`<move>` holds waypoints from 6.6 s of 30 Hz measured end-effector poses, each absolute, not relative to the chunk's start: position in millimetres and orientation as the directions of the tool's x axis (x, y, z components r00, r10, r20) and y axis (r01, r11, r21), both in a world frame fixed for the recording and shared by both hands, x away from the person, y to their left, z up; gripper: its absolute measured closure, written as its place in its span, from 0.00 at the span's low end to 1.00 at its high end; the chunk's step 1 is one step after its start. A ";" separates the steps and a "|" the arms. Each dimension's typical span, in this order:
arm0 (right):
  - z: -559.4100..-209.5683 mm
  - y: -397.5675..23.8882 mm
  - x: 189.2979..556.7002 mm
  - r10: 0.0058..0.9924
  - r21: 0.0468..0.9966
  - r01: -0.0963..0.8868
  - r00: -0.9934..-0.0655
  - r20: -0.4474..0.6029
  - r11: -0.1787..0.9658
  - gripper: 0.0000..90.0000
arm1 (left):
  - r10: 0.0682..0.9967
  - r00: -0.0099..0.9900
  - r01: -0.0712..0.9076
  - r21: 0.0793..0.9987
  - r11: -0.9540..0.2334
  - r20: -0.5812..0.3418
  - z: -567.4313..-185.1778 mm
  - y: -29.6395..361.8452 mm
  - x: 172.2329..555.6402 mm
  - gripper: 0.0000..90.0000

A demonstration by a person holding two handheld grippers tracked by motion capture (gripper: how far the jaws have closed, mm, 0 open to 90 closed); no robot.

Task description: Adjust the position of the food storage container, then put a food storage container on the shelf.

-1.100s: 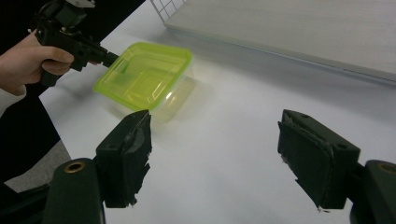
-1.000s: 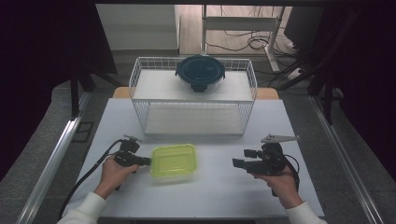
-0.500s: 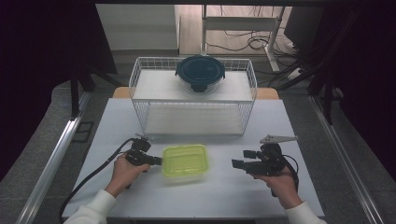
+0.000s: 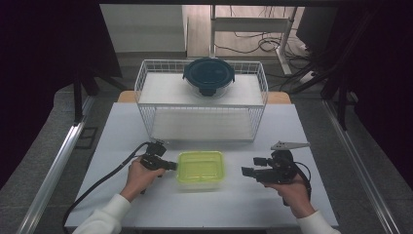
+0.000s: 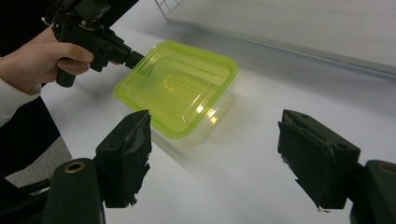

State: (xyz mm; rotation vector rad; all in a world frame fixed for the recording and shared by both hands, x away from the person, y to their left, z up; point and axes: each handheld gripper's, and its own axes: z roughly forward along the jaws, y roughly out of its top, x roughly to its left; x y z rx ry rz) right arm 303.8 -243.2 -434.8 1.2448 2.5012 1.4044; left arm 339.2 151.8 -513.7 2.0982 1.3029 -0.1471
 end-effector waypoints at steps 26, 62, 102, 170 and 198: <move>-437.8 -240.1 303.5 0.651 0.720 0.629 -0.683 0.332 0.293 0.28 | 0.763 0.536 0.734 0.646 -0.209 -0.362 -458.1 183.3 307.2 0.99; -457.8 -214.3 316.4 0.635 0.679 0.672 -0.669 0.386 0.295 0.30 | 0.761 0.511 0.751 0.639 -0.168 -0.400 -471.4 169.2 291.1 0.29; -500.5 -179.3 354.0 0.663 0.526 0.819 -0.526 0.532 0.228 0.65 | 0.642 0.389 0.882 0.468 -0.054 -0.661 -515.9 150.8 325.9 0.58; -420.4 -190.0 327.2 0.609 0.746 0.633 -0.680 0.408 0.208 0.87 | 0.626 0.568 0.703 0.711 -0.031 -0.535 -431.5 157.4 295.7 0.89; -328.7 -183.4 351.9 0.573 0.839 0.512 -0.750 0.330 0.187 0.86 | 0.624 0.637 0.594 0.804 -0.022 -0.453 -335.7 168.1 324.1 0.89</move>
